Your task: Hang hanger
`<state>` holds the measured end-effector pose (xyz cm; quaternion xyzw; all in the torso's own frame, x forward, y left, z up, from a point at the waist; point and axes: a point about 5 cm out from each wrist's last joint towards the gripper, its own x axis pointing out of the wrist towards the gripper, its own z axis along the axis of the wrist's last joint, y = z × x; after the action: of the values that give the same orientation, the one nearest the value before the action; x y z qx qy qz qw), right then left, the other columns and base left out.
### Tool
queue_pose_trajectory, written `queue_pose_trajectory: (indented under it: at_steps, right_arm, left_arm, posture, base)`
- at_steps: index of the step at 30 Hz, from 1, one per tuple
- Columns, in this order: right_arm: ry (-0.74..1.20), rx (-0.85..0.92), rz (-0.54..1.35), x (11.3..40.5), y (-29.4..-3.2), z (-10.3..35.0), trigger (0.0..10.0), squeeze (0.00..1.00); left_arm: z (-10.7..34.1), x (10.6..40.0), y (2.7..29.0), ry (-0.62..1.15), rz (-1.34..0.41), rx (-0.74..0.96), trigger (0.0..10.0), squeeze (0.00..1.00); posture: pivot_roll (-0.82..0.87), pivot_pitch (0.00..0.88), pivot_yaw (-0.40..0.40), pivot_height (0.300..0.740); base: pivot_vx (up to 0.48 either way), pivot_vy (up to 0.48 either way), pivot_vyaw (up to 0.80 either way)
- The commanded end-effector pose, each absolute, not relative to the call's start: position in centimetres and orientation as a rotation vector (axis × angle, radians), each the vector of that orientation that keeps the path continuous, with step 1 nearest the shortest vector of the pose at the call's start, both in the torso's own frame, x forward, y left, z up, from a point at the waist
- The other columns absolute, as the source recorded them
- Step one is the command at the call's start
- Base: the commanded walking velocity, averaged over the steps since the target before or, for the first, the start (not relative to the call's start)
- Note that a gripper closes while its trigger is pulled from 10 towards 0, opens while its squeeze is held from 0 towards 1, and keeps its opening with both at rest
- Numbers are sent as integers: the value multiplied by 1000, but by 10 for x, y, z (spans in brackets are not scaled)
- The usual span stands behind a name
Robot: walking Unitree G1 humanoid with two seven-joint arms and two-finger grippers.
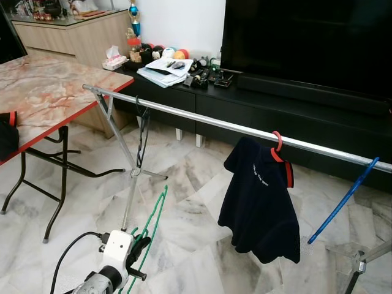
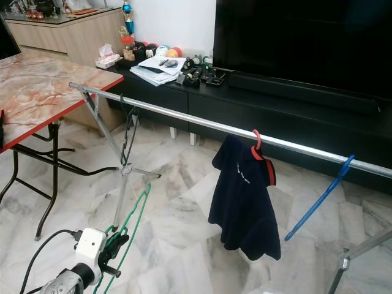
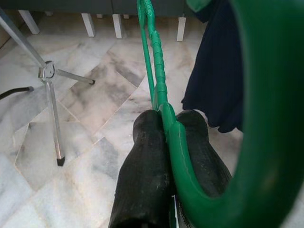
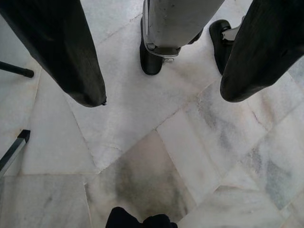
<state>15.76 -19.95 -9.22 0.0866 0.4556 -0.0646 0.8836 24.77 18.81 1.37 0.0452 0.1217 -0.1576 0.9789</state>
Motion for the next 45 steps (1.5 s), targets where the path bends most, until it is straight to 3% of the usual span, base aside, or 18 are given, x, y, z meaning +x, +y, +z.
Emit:
queue_pose_trajectory:
  at_steps: [1, 8, 45]
  right_arm:
    - [962, 173, -130, 155, -199, -94, 10000, 0]
    - [969, 161, -128, 154, -199, -94, 10000, 0]
    - [966, 144, -106, 156, -199, -93, 10000, 0]
  left_arm:
    - [12, 248, 186, 265, -329, 85, 10000, 0]
    - [13, 250, 186, 263, -330, 83, 10000, 0]
    - [11, 252, 191, 271, -289, 73, 10000, 0]
  posture:
    - [46, 30, 32, 740]
    - [41, 21, 33, 740]
    - [48, 39, 23, 740]
  base:
    - [244, 0, -425]
    - [256, 0, -709]
    - [277, 0, 0]
